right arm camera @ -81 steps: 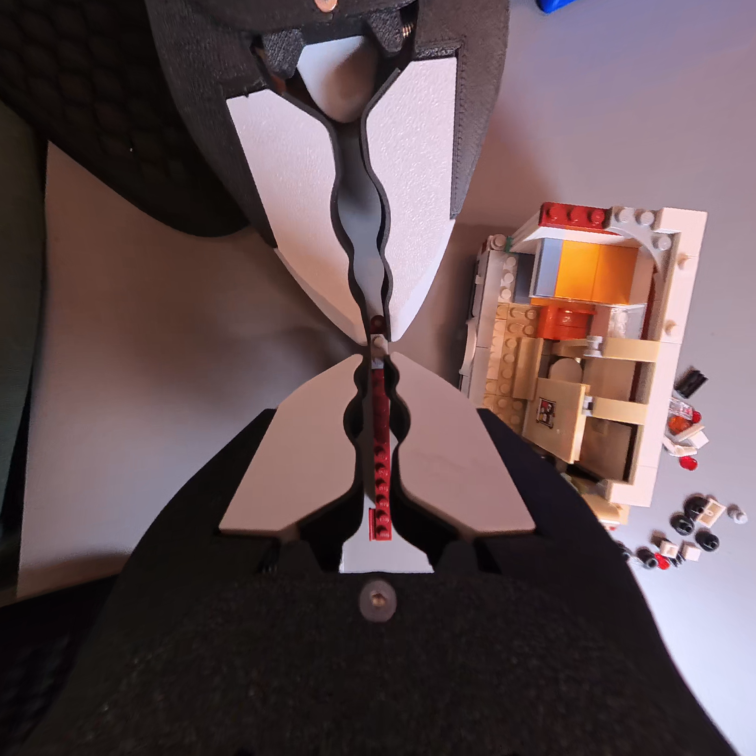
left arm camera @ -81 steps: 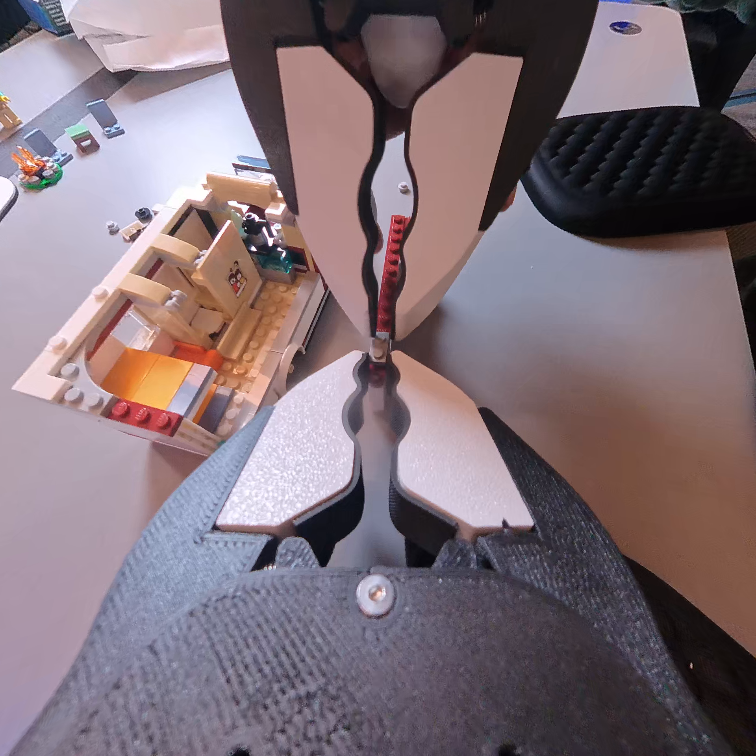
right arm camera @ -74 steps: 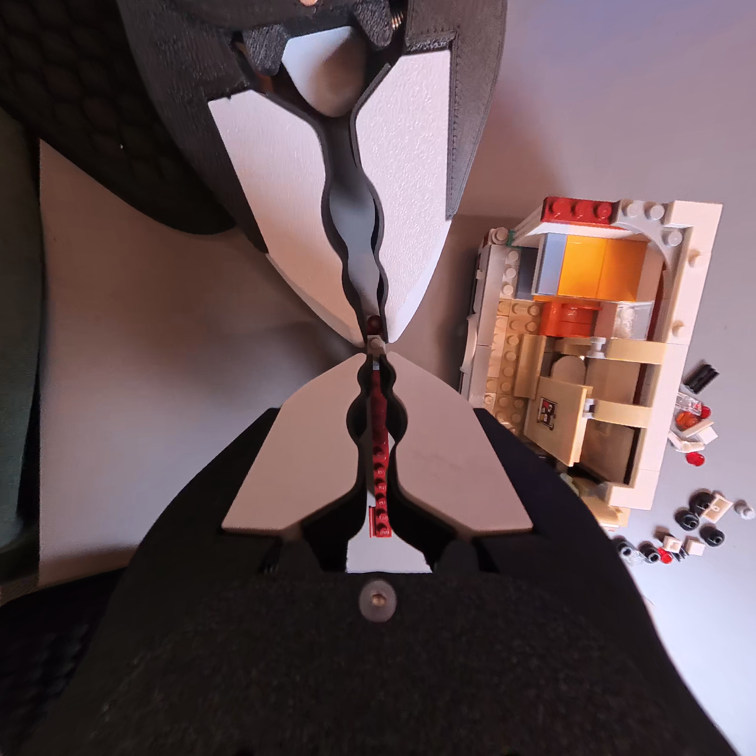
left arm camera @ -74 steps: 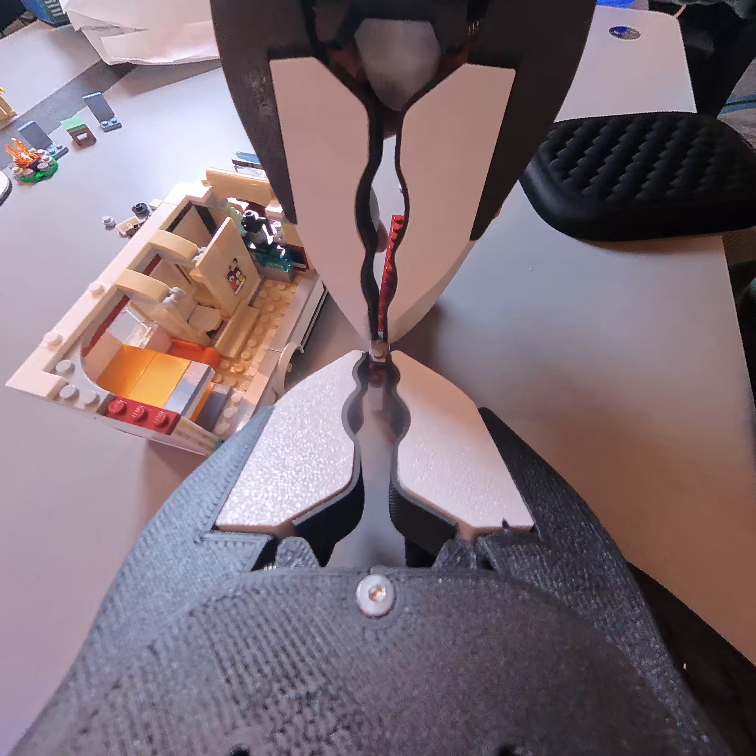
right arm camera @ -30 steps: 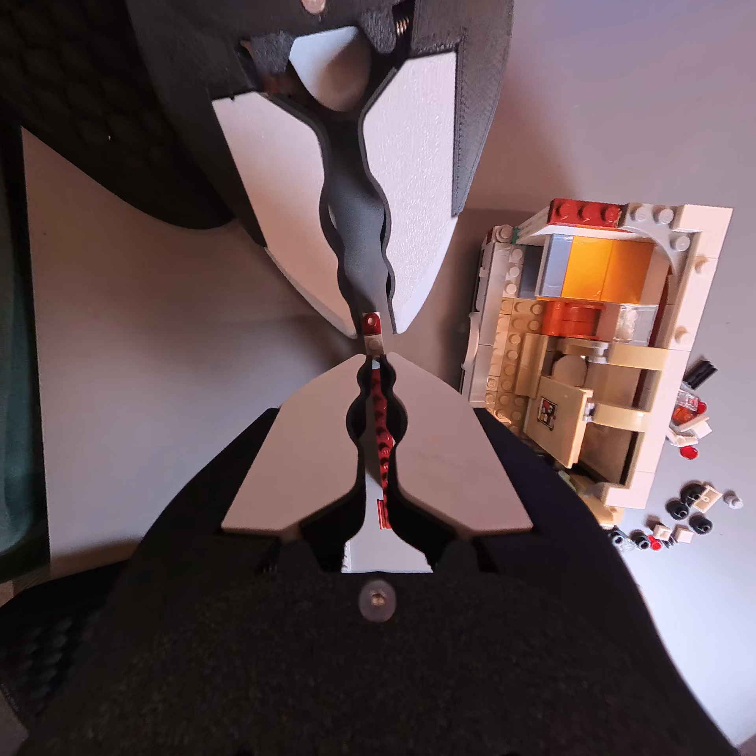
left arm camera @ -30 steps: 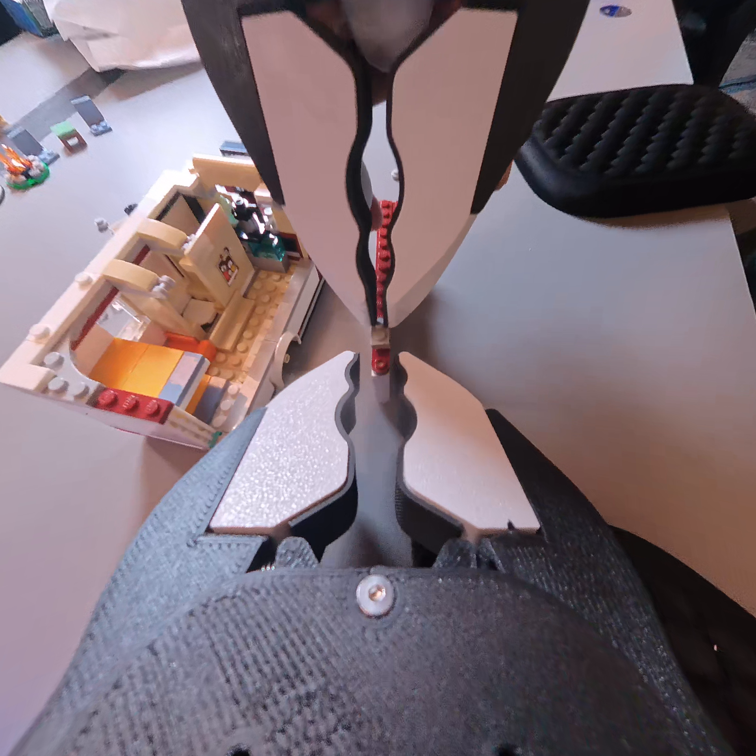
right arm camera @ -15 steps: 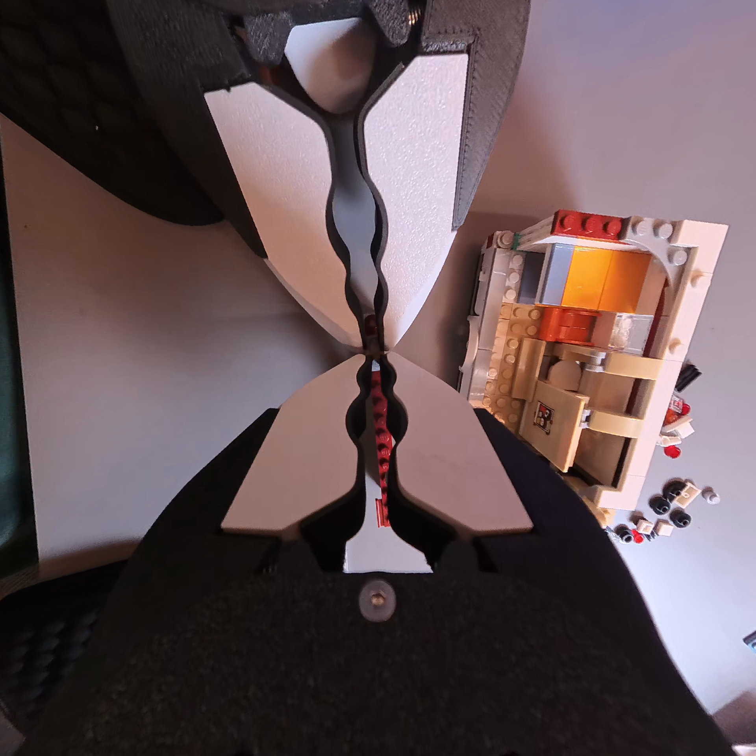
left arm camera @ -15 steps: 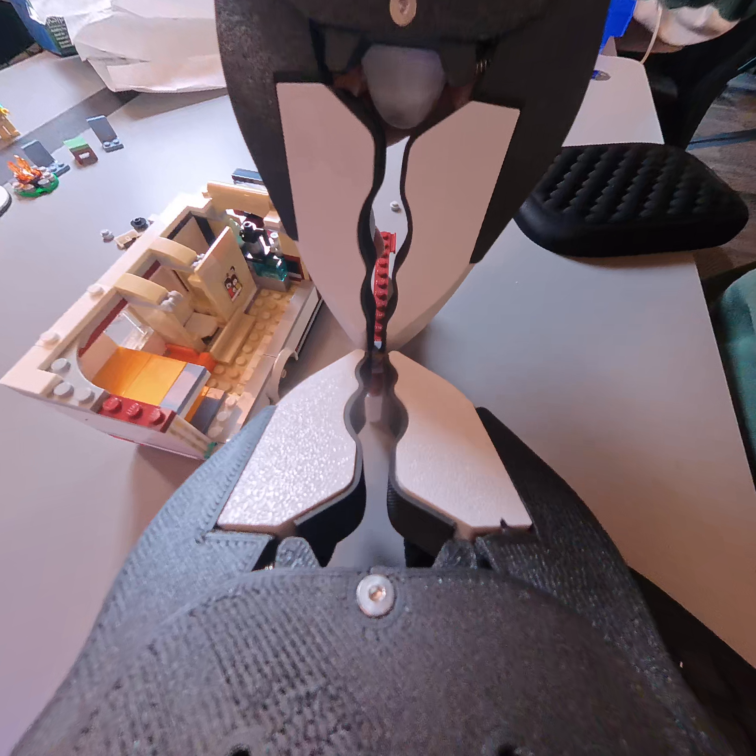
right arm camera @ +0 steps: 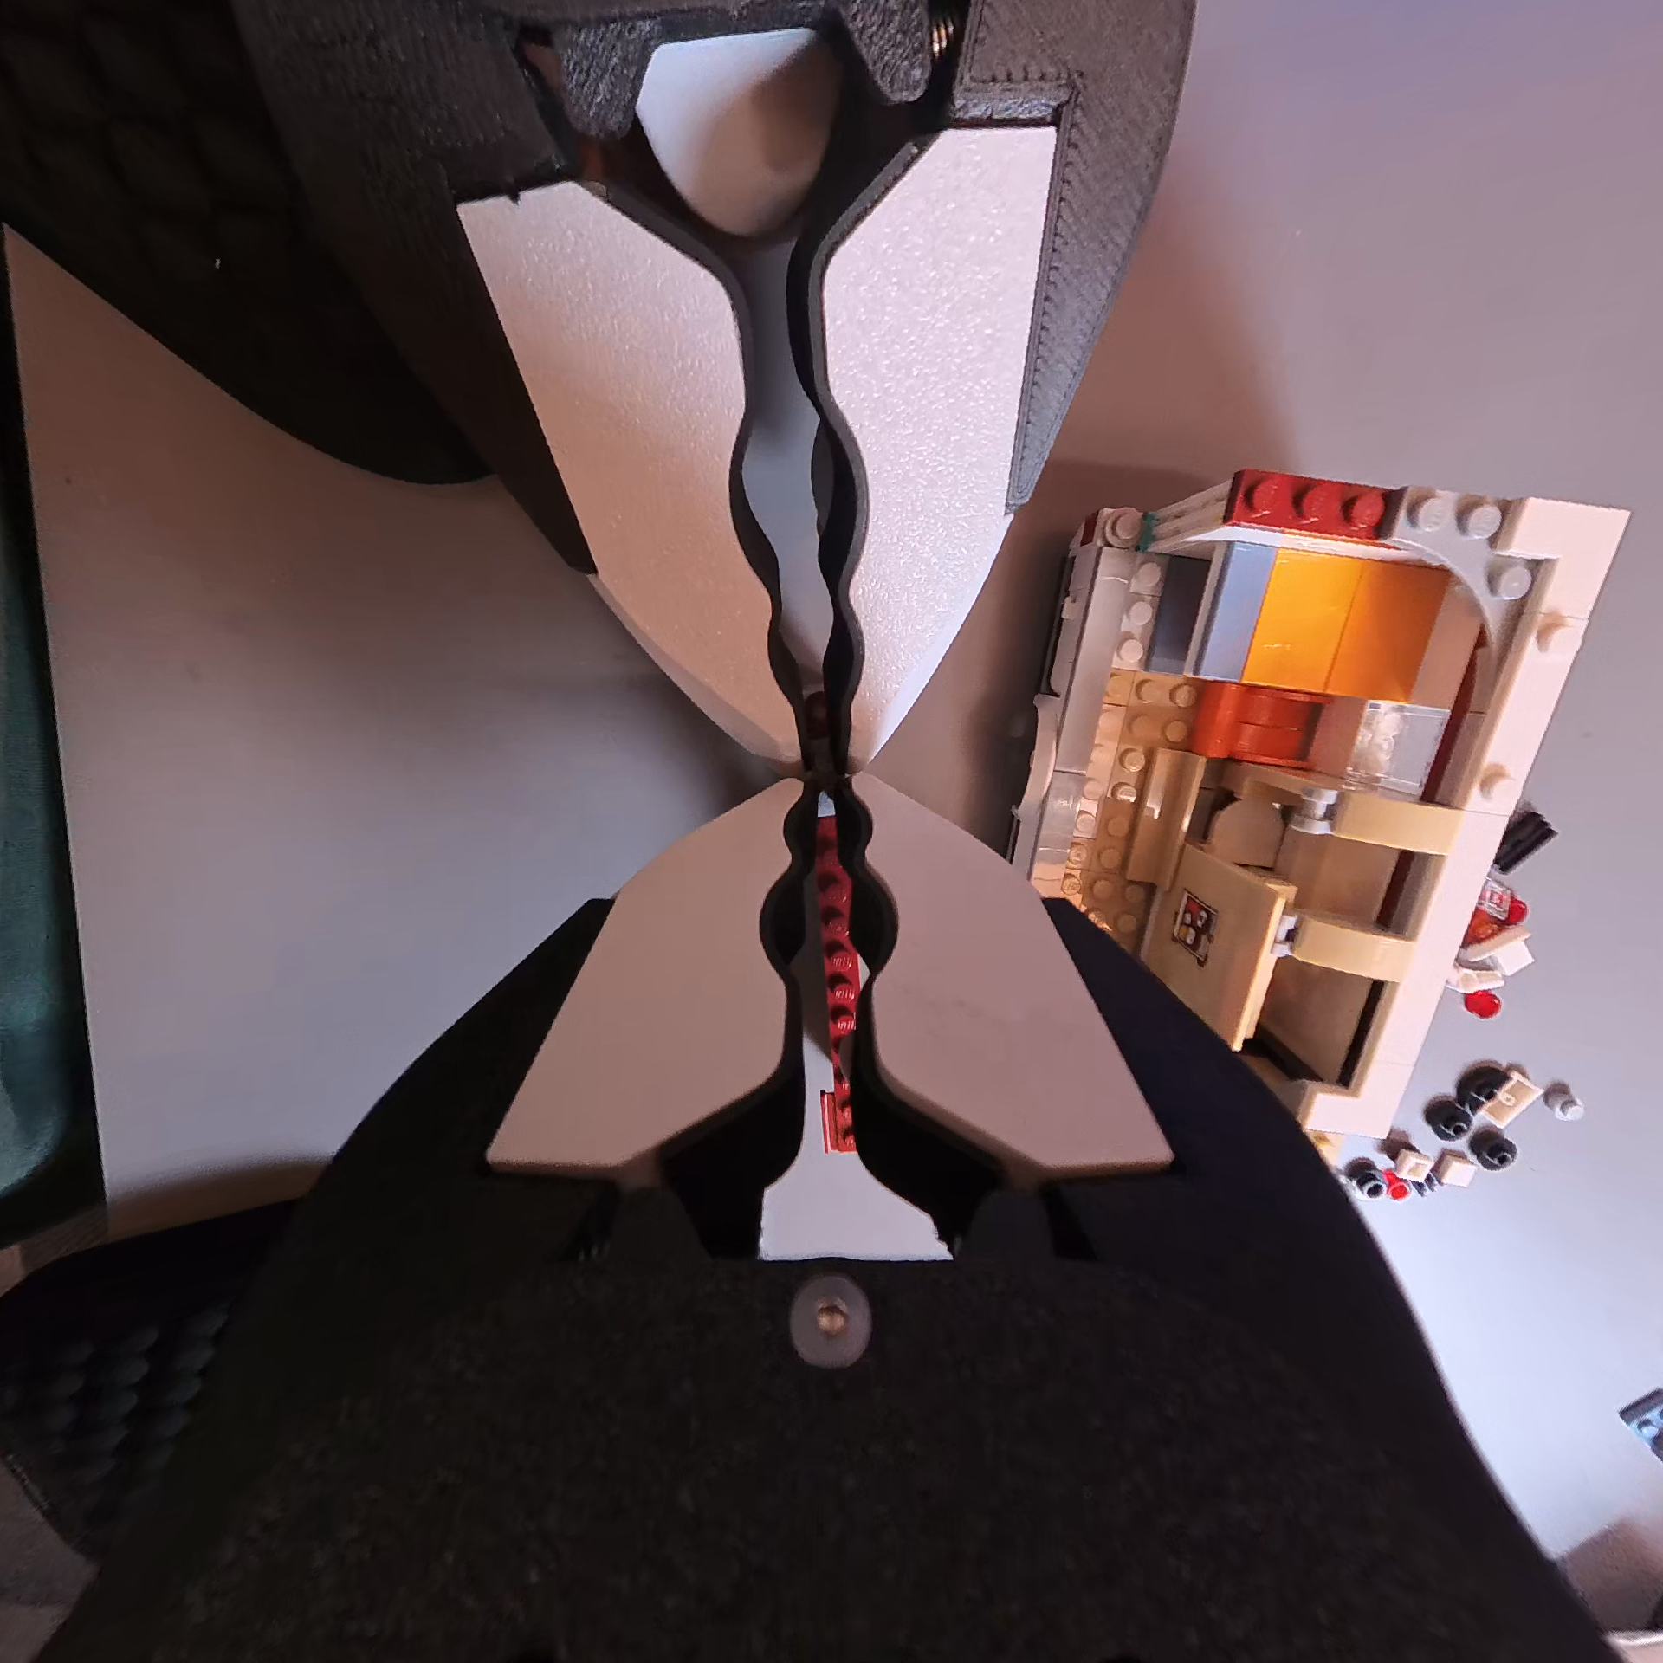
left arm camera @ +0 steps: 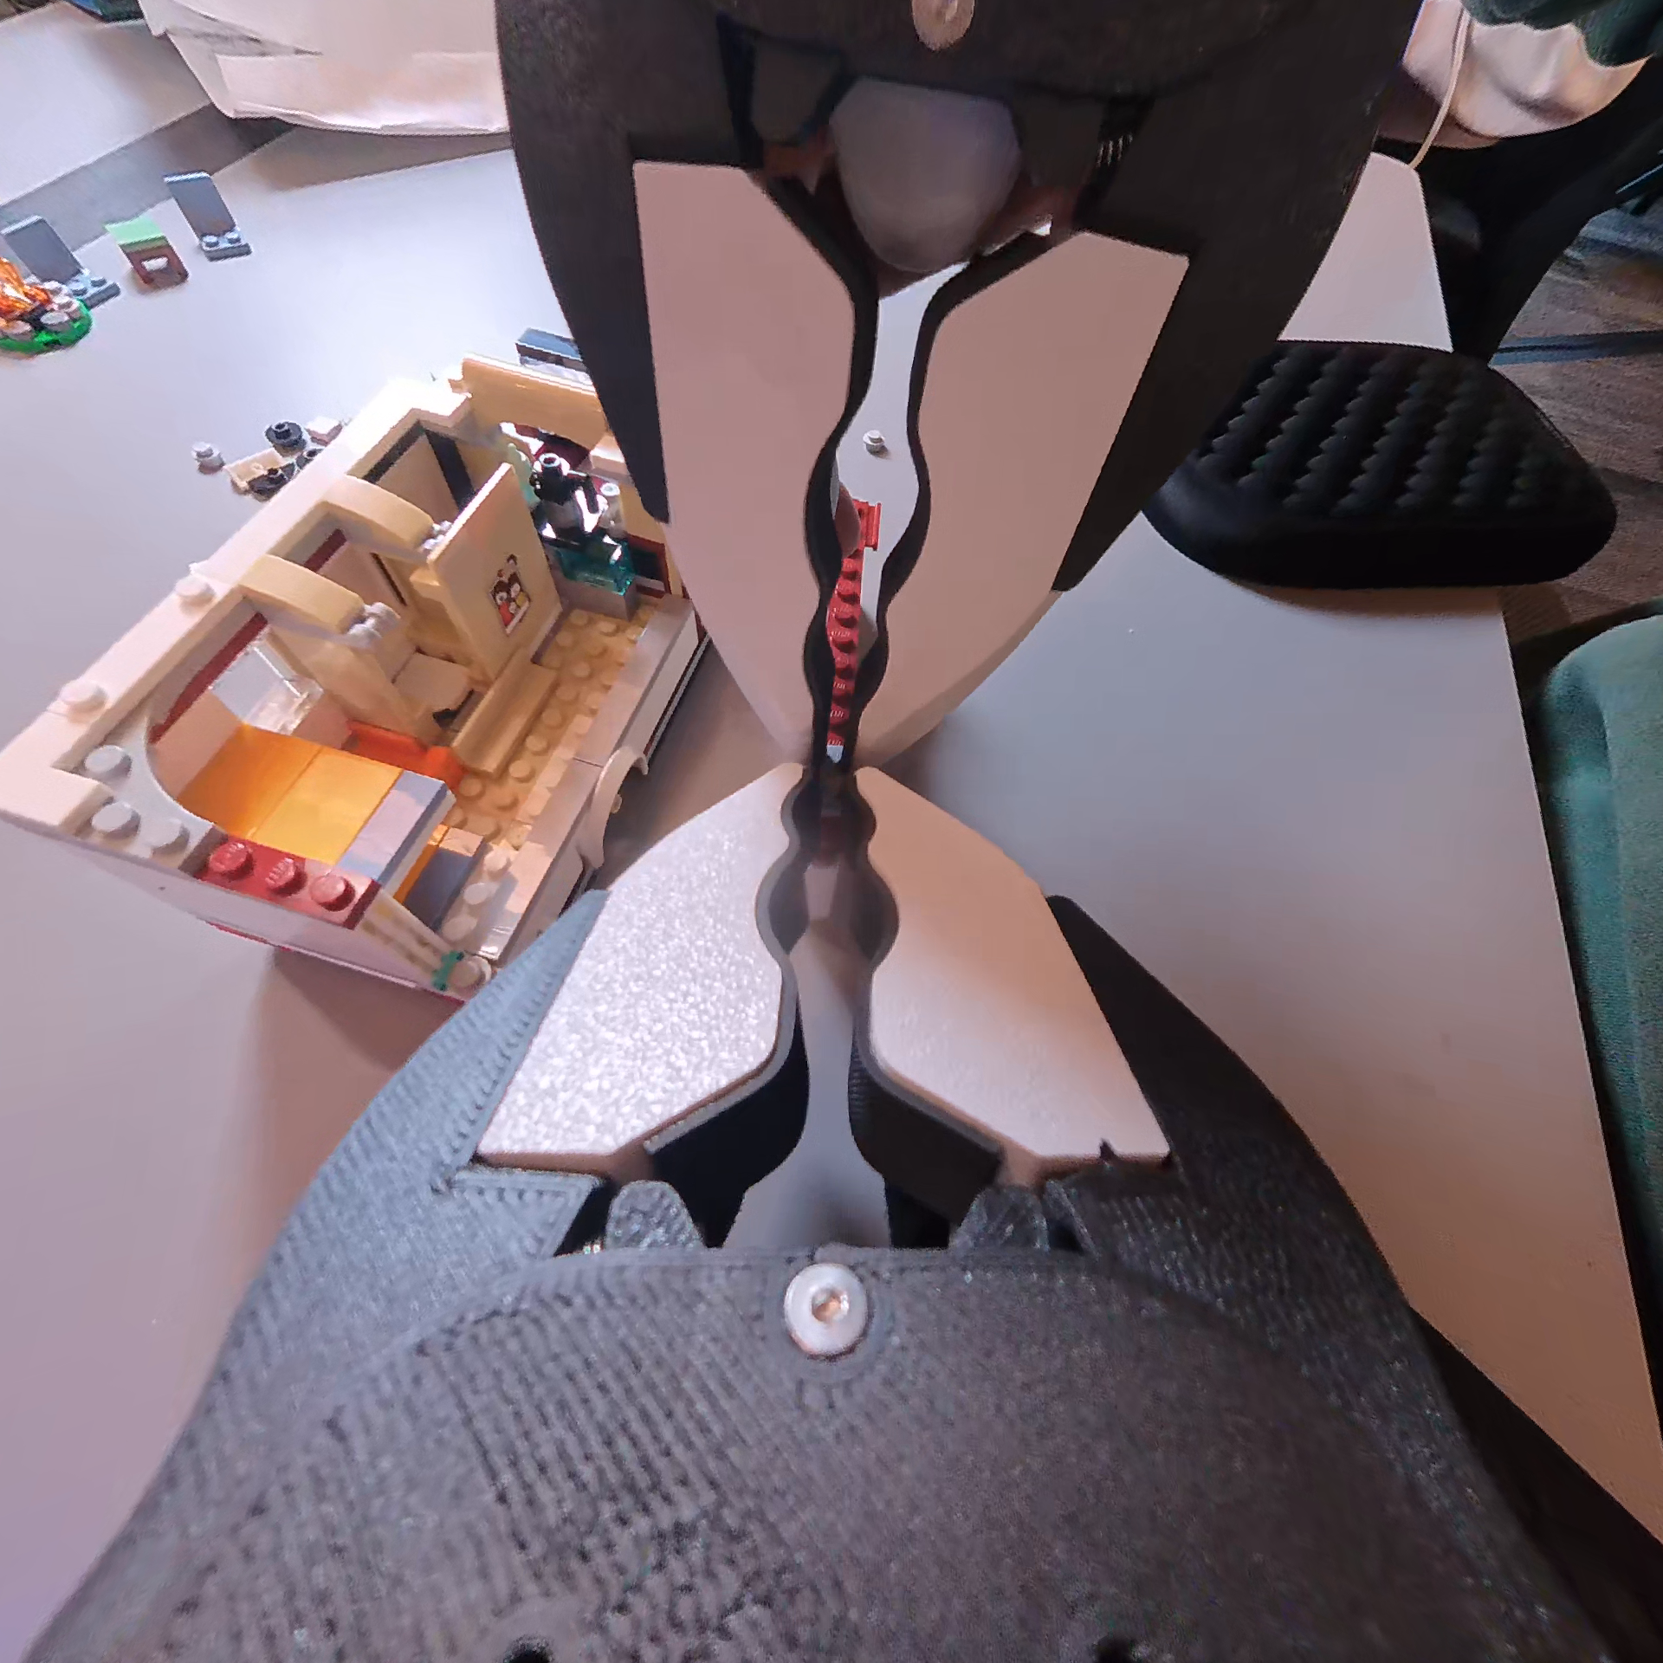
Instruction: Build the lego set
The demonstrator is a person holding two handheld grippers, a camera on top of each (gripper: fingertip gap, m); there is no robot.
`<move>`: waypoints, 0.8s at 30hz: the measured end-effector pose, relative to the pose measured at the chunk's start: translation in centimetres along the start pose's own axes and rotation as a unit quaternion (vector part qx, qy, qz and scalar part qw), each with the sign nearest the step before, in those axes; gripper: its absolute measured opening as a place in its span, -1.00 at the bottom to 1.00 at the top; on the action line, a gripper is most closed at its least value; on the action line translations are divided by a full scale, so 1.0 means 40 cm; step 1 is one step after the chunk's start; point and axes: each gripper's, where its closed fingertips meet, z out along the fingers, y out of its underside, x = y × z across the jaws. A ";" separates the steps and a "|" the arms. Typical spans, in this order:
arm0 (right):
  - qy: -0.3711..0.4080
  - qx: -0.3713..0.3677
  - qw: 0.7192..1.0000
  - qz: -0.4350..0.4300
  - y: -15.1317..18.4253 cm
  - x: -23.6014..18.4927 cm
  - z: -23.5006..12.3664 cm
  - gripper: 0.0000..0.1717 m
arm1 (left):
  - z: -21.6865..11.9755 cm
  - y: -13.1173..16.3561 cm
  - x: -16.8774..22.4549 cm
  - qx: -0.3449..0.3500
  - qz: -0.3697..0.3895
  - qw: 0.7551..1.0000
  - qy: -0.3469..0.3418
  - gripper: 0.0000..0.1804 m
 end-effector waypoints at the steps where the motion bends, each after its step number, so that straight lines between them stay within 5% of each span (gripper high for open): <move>1: 0.000 -0.002 1.000 -0.001 0.000 0.000 0.000 -0.96 | 0.000 0.000 0.000 0.000 0.000 1.000 -0.001 -0.92; 24: 0.007 0.036 0.999 -0.015 0.007 -0.002 0.010 -0.91 | 0.001 -0.004 0.003 0.004 0.018 1.000 -0.002 -0.94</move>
